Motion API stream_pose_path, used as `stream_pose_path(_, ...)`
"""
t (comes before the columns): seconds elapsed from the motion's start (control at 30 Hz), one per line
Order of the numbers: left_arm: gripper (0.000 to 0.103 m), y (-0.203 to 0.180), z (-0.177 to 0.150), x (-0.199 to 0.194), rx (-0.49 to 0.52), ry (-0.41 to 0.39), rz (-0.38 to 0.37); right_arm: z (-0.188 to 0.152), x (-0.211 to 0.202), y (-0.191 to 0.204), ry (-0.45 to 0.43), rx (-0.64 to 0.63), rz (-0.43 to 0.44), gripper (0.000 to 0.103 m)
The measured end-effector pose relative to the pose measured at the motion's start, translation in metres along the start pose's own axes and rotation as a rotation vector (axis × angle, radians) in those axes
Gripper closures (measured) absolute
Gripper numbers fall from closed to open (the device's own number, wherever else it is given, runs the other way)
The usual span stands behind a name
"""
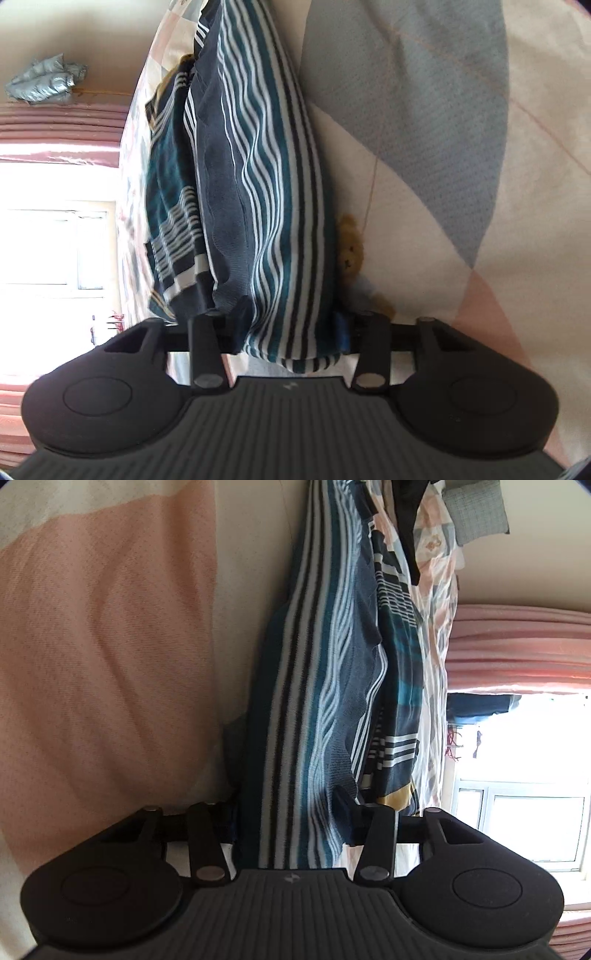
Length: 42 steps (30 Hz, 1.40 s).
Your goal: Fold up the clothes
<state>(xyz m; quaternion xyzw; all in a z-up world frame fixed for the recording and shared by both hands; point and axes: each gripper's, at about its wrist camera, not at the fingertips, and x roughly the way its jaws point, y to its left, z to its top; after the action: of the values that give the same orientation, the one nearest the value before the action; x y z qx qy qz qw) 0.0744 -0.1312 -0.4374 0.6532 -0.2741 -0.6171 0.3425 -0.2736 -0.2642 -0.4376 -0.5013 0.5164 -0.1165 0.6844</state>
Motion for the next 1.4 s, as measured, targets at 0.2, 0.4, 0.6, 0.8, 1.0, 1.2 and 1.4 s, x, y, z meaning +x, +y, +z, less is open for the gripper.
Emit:
stream_pose_path(0.2,0.041,-0.005,0.011,0.015,-0.075,0.023,0.071,0.003,-0.004,0.008,0.022,0.008,-0.025,0.055)
stream_pose_path(0.4,0.077,0.017,0.007,0.033,-0.114,0.029,0.024,-0.002,-0.002,0.002,-0.009,0.014,-0.019,0.058)
stream_pose_path(0.6,0.086,0.036,0.012,0.027,-0.202,0.063,-0.043,-0.003,-0.007,-0.029,-0.014,0.117,0.147,0.083)
stream_pose_path(0.8,0.087,0.113,0.002,0.026,-0.388,0.100,-0.335,-0.021,0.022,-0.139,-0.016,0.433,0.657,0.083)
stream_pose_path(1.0,0.089,0.226,-0.041,0.065,-0.681,0.101,-0.698,-0.086,0.101,-0.256,-0.074,0.764,1.093,0.090)
stream_pose_path(1.2,0.090,0.317,-0.101,0.144,-0.970,0.097,-0.841,-0.168,0.184,-0.330,-0.113,1.117,1.155,0.091)
stream_pose_path(1.4,0.084,0.343,-0.159,0.263,-1.327,0.135,-0.920,-0.211,0.281,-0.312,-0.088,1.466,1.187,0.089)
